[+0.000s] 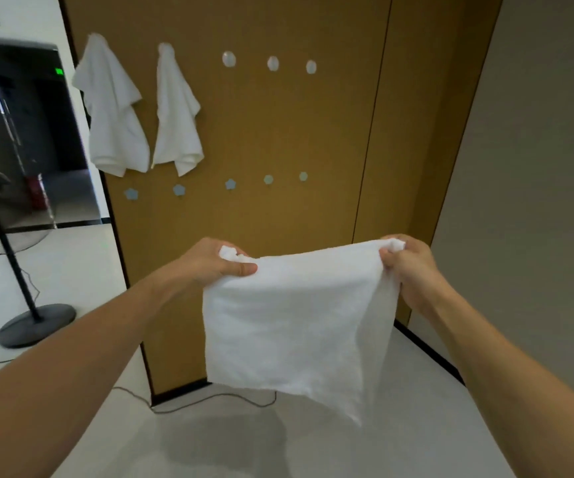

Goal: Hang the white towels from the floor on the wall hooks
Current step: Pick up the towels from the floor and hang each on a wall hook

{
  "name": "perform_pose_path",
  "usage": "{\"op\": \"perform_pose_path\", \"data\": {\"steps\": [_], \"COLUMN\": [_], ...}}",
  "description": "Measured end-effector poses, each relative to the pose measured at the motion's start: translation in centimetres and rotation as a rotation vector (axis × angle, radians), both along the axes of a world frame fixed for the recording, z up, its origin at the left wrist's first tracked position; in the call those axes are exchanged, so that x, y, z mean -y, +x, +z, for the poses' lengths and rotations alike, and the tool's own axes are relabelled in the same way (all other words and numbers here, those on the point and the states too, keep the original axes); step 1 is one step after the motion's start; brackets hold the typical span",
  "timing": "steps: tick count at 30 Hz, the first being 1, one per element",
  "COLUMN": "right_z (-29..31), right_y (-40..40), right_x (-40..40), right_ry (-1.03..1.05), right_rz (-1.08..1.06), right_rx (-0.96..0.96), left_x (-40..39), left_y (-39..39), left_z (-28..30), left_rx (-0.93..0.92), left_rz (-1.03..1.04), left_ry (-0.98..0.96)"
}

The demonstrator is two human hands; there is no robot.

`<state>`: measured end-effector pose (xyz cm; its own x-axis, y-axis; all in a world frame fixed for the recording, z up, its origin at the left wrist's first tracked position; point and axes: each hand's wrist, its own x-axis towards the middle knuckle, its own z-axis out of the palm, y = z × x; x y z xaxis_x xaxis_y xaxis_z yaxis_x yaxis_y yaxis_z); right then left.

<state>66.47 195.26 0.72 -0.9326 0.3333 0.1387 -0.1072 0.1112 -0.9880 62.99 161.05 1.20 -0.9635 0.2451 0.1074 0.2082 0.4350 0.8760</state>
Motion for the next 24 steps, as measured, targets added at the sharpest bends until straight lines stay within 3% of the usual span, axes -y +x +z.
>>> {"op": "perform_pose_path", "data": {"steps": [5,8,12,17,22,24], "right_z": [1.9,4.5,7.1,8.0,9.3,9.8], "right_y": [-11.2,-17.8,-26.6,-37.7,-49.4,-54.0], "right_x": [2.5,3.9,5.9,7.7,10.0,11.3], "right_ry": [0.095,0.300,0.651,0.708,1.313,1.389], "right_rz": [0.157,0.308,0.353,0.313,0.275,0.272], "right_rx": [0.010,0.036,0.028,-0.020,-0.068,-0.153], "left_x": [1.0,2.1,3.1,3.4,3.9,3.4], "left_y": [-11.9,-19.2,-28.5,-37.7,-46.1,-49.3], "left_z": [0.3,2.1,5.5,7.3,8.3,8.6], "left_rx": [-0.069,-0.183,-0.428,-0.577,-0.577,-0.597], "left_rz": [0.029,0.063,0.125,0.114,0.217,0.297], "left_ry": [0.037,-0.024,-0.237,-0.604,-0.682,-0.613]}}
